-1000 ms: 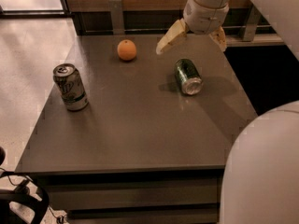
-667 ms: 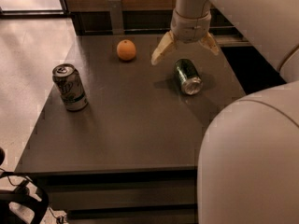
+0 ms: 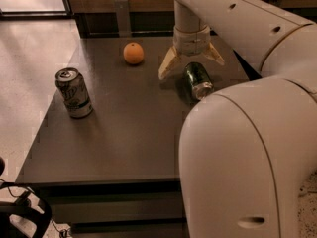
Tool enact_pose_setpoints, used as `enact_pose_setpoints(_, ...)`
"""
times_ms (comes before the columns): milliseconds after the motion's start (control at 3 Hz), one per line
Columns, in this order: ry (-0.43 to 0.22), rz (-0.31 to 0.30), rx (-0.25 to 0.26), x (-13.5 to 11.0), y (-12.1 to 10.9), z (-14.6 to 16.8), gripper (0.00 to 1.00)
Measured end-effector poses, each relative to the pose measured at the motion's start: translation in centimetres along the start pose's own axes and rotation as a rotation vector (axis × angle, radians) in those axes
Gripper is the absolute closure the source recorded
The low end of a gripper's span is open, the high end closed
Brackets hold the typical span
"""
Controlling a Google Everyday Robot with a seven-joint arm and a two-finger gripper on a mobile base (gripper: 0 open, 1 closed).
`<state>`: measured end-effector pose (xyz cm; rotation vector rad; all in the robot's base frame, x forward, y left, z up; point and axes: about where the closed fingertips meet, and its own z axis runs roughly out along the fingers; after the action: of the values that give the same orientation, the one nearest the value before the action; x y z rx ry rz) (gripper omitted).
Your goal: Place green can upright
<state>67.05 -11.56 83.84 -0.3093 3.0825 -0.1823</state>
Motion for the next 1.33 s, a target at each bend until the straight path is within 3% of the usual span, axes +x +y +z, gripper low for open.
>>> enact_pose_setpoints(333,0.02,0.028,-0.006,-0.2,-1.1,1.2,0.17)
enact_pose_setpoints(1333,-0.021,0.025,-0.013,-1.6,-0.7,1.9,0.87)
